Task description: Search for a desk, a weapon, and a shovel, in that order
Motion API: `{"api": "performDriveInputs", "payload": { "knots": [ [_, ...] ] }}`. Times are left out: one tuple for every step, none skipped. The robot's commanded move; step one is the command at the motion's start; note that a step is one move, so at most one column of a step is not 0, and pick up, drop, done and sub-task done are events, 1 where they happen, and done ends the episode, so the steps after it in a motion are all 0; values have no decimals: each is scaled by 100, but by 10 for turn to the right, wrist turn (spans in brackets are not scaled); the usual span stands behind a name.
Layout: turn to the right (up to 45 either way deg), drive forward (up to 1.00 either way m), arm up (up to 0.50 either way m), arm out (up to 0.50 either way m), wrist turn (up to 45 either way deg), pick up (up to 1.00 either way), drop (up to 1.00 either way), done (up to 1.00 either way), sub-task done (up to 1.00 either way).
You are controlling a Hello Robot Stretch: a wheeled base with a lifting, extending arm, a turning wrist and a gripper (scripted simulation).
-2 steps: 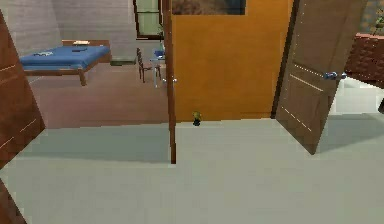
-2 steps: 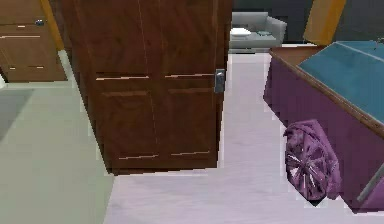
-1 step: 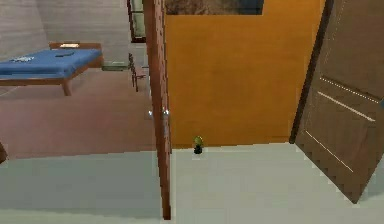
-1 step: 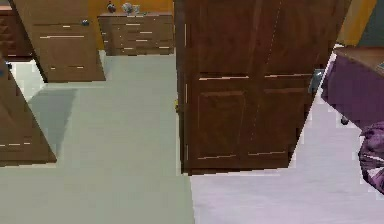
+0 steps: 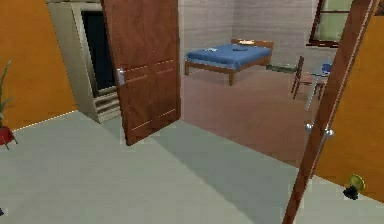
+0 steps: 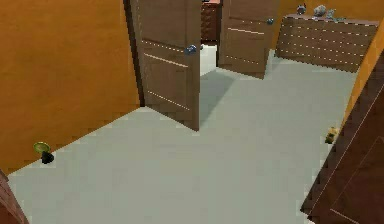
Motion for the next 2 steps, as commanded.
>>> {"api": "performDriveInputs", "payload": {
  "knots": [
    [-60,0,0,0,0,0,0,0,0],
    [0,10,0,0,0,0,0,0,0]
  ]
}}
